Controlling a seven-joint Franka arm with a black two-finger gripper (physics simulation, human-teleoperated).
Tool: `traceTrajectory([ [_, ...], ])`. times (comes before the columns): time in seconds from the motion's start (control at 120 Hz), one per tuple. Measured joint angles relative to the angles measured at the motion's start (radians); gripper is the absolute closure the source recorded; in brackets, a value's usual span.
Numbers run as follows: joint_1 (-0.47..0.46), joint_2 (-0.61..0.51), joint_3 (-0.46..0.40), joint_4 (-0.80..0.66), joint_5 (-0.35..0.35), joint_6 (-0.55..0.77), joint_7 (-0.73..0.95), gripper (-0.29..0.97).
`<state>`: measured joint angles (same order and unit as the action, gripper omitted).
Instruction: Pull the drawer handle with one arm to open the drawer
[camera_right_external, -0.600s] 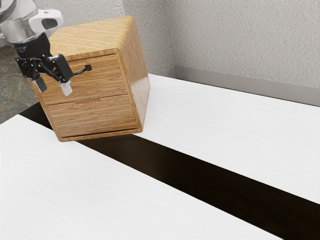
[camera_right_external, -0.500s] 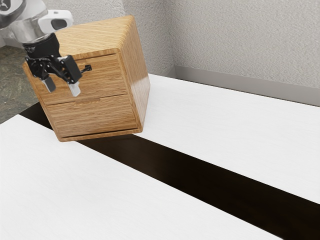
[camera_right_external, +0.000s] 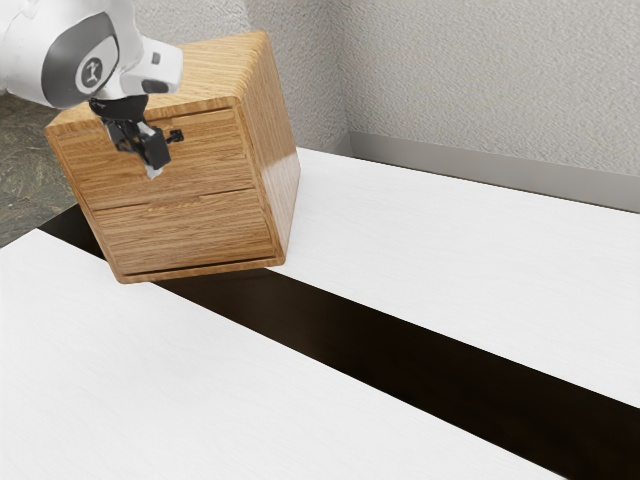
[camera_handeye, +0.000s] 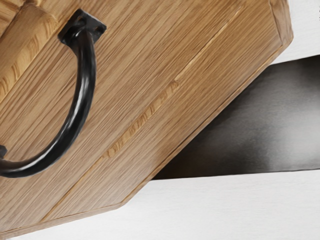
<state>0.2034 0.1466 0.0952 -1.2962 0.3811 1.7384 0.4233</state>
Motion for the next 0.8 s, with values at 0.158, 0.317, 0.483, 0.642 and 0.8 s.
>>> traceTrajectory([
  [0.158,0.054,0.004,-0.070,-0.033,0.097,0.113,0.103,0.00],
  [0.317,0.285,0.040,-0.217,-0.070,0.031,0.262,0.228,0.00],
  [0.483,0.352,0.062,-0.272,-0.072,-0.072,0.374,0.376,-0.01],
  [0.642,0.377,-0.020,-0.311,-0.138,-0.117,0.407,0.494,0.05],
  [0.8,0.358,-0.070,-0.306,-0.205,-0.148,0.414,0.589,0.02],
])
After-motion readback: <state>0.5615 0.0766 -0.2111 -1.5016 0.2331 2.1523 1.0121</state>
